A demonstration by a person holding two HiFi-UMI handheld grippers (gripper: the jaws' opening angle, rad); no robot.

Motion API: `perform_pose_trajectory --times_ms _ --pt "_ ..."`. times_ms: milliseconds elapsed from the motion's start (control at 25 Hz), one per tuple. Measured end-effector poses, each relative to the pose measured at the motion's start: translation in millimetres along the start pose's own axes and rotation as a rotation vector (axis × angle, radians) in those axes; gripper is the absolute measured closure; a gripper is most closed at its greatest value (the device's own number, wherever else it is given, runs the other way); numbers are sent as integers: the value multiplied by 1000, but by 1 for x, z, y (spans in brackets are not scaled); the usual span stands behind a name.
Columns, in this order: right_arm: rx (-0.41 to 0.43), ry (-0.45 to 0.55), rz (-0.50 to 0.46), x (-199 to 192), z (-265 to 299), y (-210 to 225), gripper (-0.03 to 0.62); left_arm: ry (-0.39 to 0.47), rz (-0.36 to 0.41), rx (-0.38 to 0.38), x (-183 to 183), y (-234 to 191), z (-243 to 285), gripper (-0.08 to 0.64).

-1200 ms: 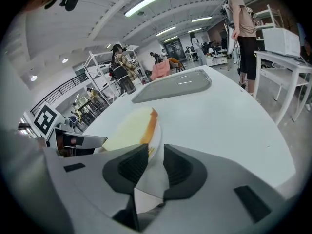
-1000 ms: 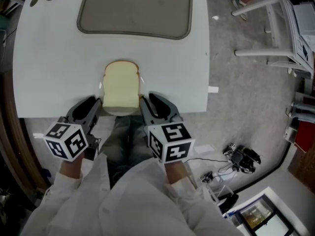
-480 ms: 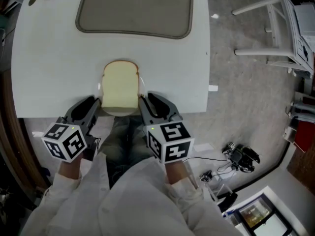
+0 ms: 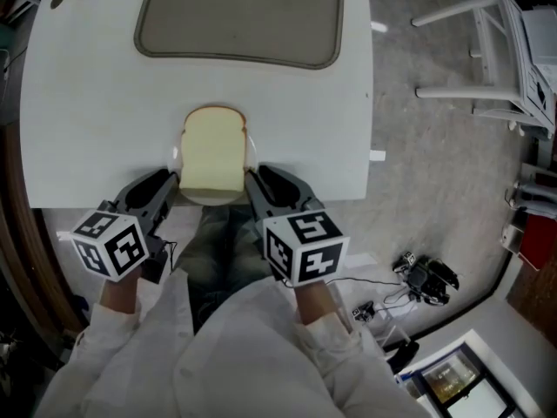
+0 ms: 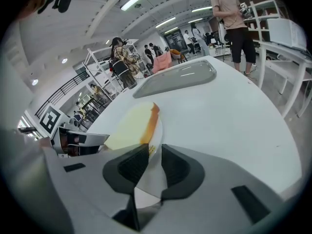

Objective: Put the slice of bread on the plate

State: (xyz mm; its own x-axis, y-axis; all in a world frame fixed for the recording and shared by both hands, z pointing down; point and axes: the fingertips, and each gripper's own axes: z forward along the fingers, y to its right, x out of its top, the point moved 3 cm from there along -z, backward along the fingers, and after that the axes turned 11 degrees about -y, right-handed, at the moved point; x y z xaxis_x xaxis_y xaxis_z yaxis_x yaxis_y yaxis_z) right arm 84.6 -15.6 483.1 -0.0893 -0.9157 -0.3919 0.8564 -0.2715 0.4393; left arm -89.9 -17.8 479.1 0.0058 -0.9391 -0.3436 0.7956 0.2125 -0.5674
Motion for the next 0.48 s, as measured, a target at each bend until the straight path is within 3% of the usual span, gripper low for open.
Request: perform_pose_trajectory --times_ms 480 --pt "43 -39 39 -1 2 1 509 -48 -20 -39 0 1 3 488"
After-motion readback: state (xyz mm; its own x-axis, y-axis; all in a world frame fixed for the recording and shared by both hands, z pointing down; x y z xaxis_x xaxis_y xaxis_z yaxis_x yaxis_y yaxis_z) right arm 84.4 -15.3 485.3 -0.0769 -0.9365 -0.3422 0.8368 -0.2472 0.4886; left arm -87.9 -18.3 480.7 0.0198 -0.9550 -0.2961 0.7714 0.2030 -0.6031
